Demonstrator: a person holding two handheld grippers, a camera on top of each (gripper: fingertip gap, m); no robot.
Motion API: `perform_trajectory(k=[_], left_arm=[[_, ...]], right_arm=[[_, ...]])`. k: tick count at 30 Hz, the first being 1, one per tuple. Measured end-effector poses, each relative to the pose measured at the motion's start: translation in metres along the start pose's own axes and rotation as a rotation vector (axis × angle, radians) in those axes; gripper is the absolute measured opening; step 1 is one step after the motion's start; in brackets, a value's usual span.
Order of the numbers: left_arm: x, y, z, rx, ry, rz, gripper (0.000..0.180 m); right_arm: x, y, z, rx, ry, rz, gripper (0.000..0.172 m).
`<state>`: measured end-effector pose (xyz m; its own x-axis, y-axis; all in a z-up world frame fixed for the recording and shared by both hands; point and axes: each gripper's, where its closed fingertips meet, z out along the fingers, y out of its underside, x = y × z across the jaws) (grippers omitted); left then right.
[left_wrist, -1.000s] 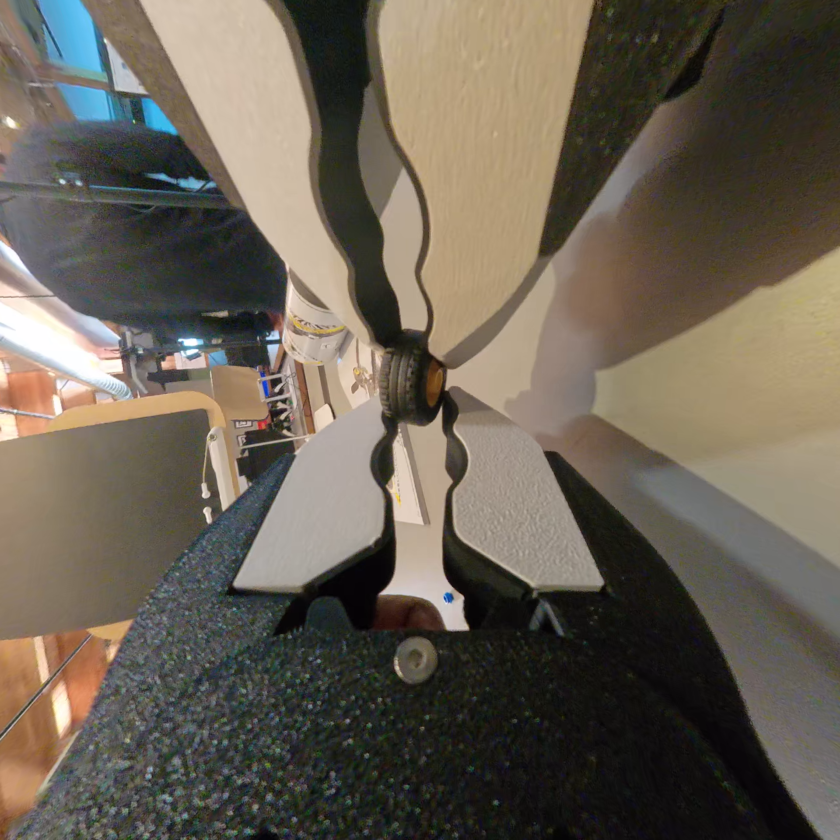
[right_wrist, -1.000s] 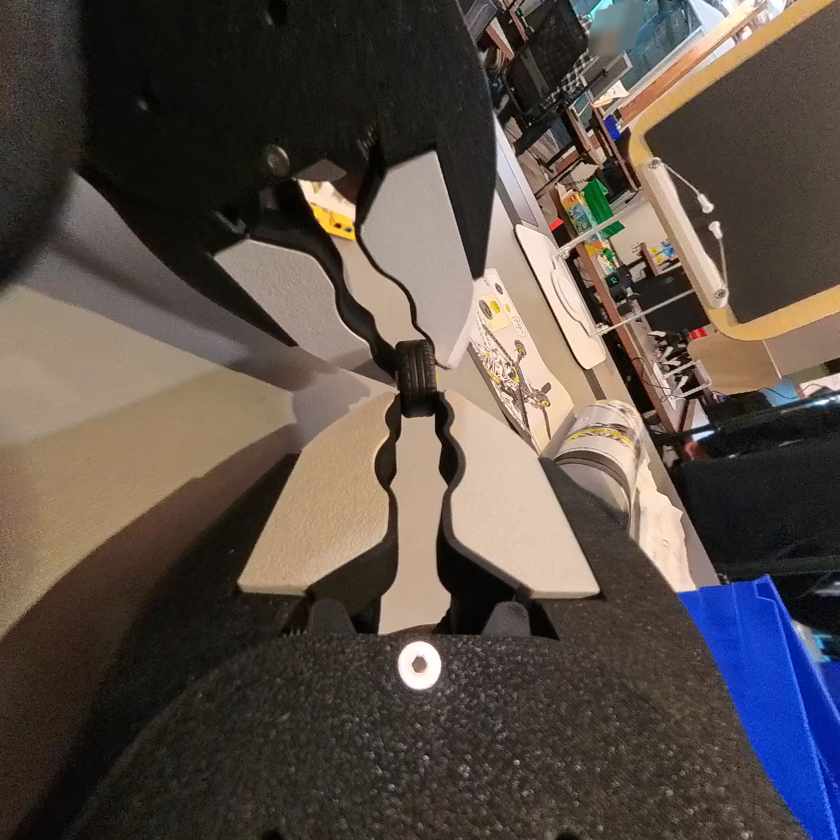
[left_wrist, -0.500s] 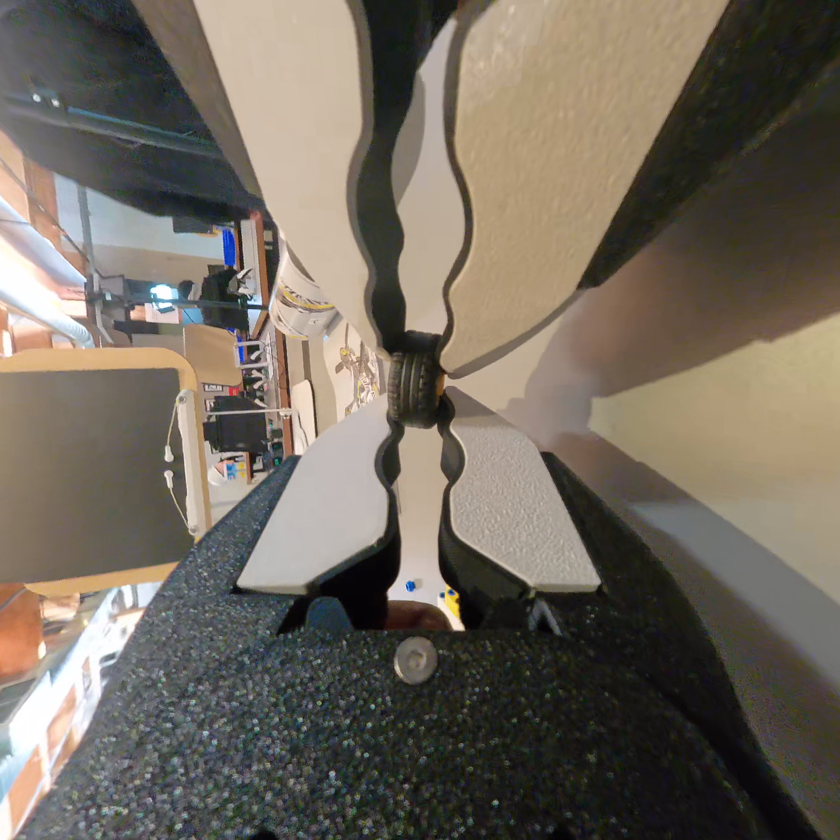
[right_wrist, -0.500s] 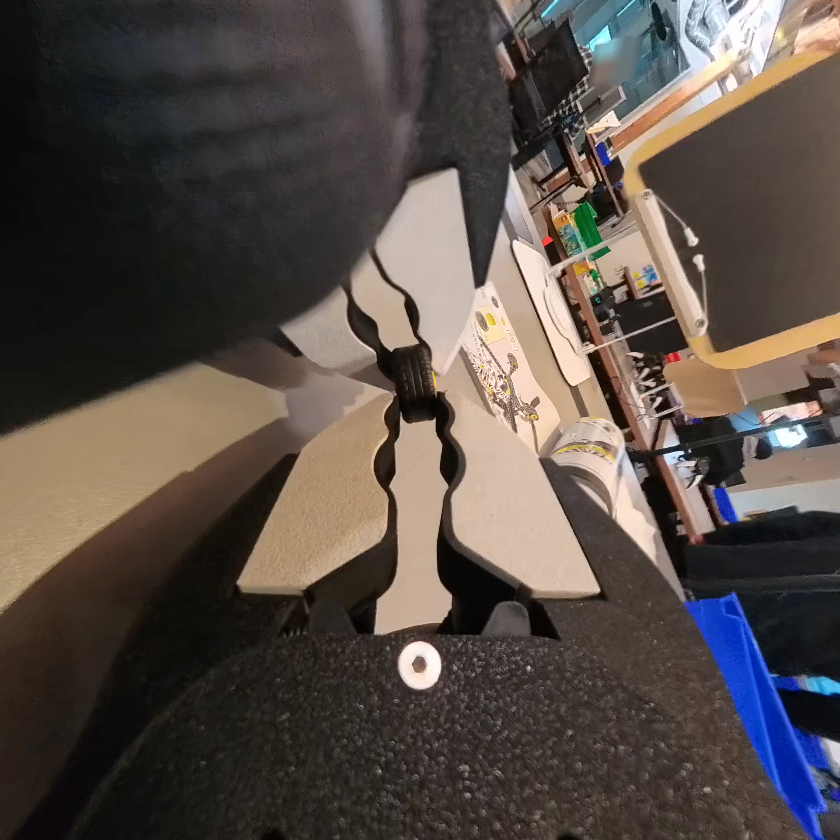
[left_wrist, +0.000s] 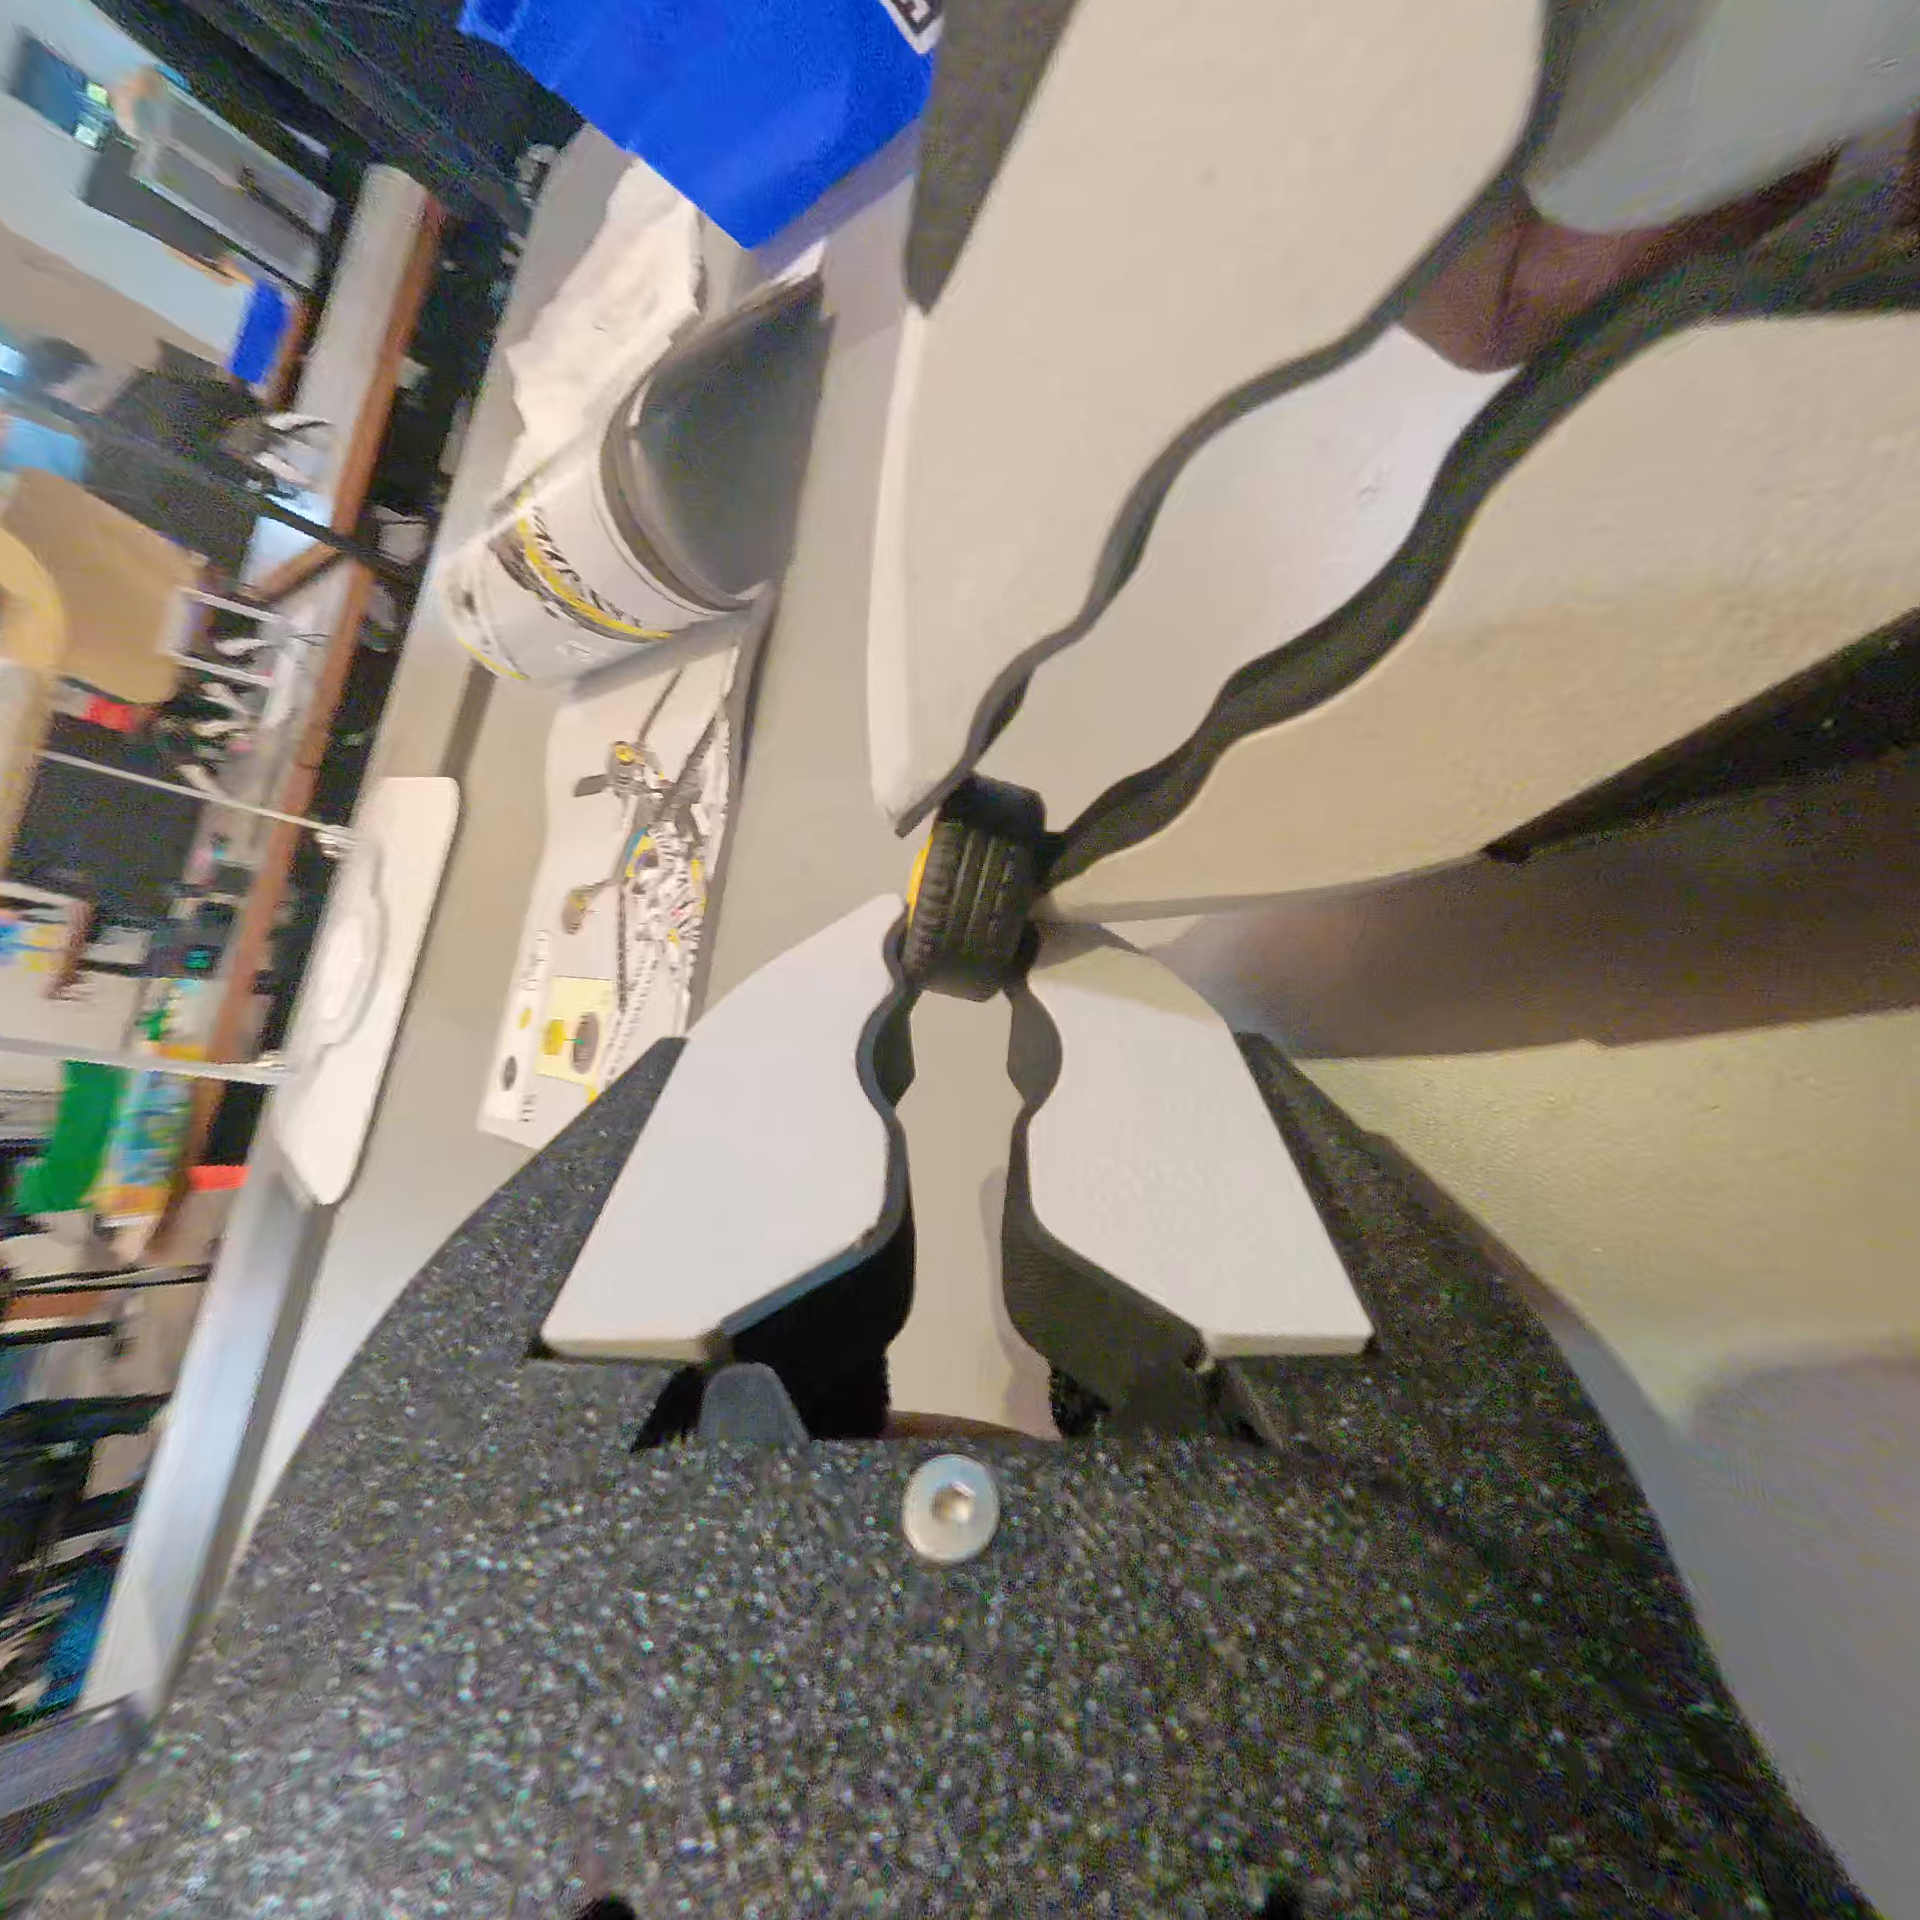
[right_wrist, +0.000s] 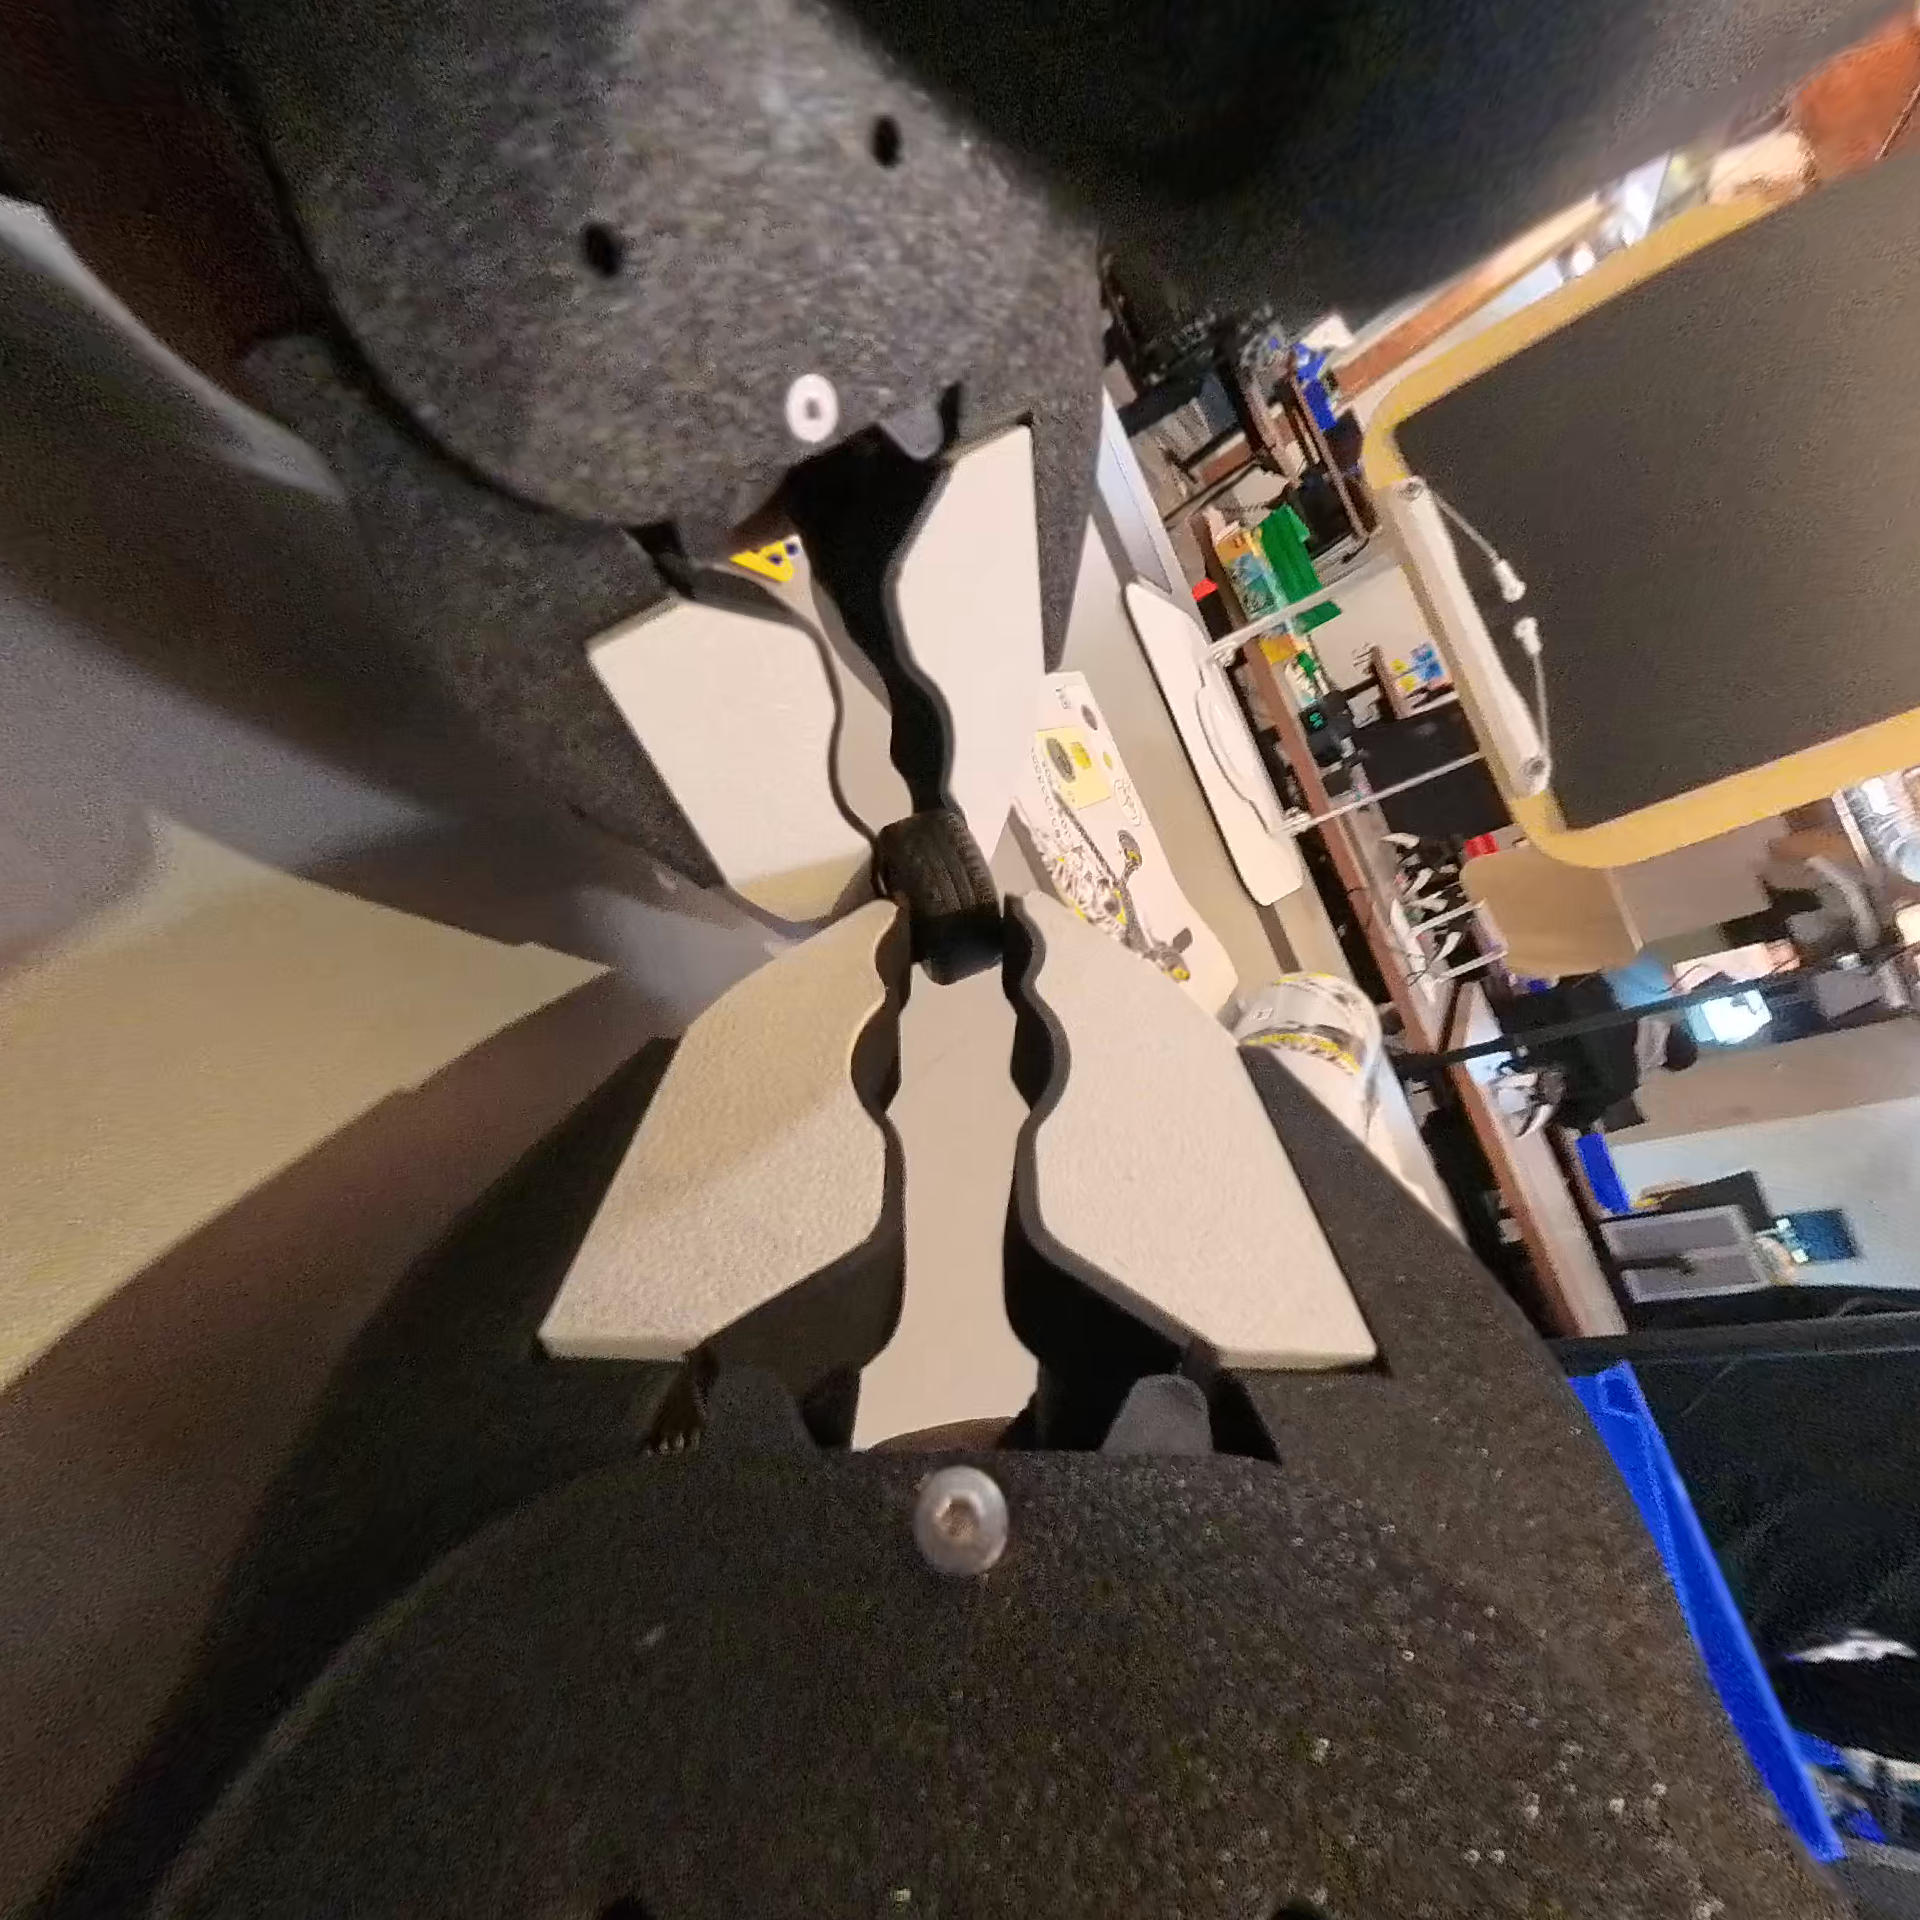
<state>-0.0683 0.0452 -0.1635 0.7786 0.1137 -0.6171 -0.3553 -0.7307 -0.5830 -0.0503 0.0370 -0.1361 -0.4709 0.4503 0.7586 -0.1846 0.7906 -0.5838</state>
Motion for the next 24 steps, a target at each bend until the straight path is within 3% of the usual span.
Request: perform_trajectory(k=[5, 11, 18, 24], left_arm=[[0.005, 0.003, 0.001, 0.020, 0.131, -0.128, 0.014], [0.013, 0.009, 0.003, 0.030, 0.224, -0.150, 0.014], [0.019, 0.008, 0.000, 0.101, 0.478, -0.389, 0.014], [0.020, 0.010, -0.002, 0.097, 0.536, -0.446, 0.014]], right_arm=[[-0.001, -0.001, 0.003, 0.012, -0.027, -0.036, 0.018], [-0.007, 0.001, 0.007, 0.021, -0.114, -0.062, 0.018], [-0.003, 0.002, 0.011, 0.049, -0.296, 0.165, 0.021], [-0.001, 0.001, 0.015, 0.049, -0.372, 0.165, 0.025]])
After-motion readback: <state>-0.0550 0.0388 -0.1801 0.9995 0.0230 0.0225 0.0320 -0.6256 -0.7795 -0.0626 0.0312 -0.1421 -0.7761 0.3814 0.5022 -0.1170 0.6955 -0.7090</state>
